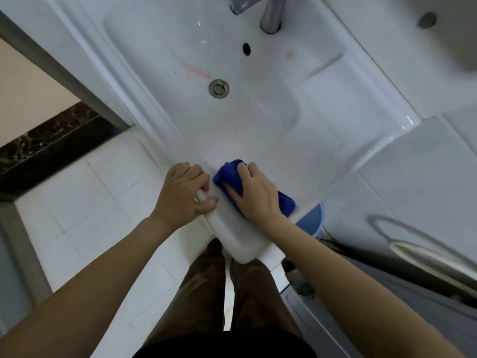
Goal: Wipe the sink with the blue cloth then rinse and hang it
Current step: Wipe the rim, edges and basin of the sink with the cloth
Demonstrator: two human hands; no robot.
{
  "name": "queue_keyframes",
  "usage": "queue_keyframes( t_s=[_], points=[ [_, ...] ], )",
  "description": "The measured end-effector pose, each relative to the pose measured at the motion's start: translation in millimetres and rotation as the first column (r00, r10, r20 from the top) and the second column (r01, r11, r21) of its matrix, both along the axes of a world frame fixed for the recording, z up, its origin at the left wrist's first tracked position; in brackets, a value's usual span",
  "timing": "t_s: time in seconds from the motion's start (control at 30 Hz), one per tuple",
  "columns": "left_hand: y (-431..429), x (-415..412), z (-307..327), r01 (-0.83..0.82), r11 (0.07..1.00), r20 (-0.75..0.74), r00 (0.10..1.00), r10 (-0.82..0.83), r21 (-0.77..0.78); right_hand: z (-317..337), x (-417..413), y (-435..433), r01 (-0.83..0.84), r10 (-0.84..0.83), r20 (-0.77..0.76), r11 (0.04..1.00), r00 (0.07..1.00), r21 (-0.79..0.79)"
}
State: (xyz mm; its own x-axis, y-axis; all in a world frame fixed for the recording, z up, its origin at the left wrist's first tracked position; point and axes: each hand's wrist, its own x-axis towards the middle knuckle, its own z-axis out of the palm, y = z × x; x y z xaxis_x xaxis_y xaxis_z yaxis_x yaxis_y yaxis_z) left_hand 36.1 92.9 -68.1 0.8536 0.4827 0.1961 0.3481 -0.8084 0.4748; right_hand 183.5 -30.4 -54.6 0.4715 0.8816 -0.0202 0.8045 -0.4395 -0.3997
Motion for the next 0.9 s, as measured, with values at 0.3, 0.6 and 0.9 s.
queue_keyframes(
  t_s=[0.3, 0.6, 0.9],
  points=[
    [-1.0, -0.4, -12.9, -0.021, 0.999, 0.041, 0.999, 0.02, 0.039, -9.6, 123.8, 34.9, 0.547, -0.555, 0.135, 0.832, 0.821, 0.095],
    [-0.2, -1.4, -6.6, -0.008, 1.0, -0.031, 0.999, 0.008, 0.017, -4.0, 72.1, 13.2, 0.167, -0.172, 0.078, 0.984, 0.982, 0.063],
    [-1.3, -1.6, 1.3, -0.01, 1.0, -0.093, 0.996, 0.009, -0.001, 14.9, 226.7, -13.6, 0.196, -0.098, 0.416, 0.96, 0.904, -0.201]
  ],
)
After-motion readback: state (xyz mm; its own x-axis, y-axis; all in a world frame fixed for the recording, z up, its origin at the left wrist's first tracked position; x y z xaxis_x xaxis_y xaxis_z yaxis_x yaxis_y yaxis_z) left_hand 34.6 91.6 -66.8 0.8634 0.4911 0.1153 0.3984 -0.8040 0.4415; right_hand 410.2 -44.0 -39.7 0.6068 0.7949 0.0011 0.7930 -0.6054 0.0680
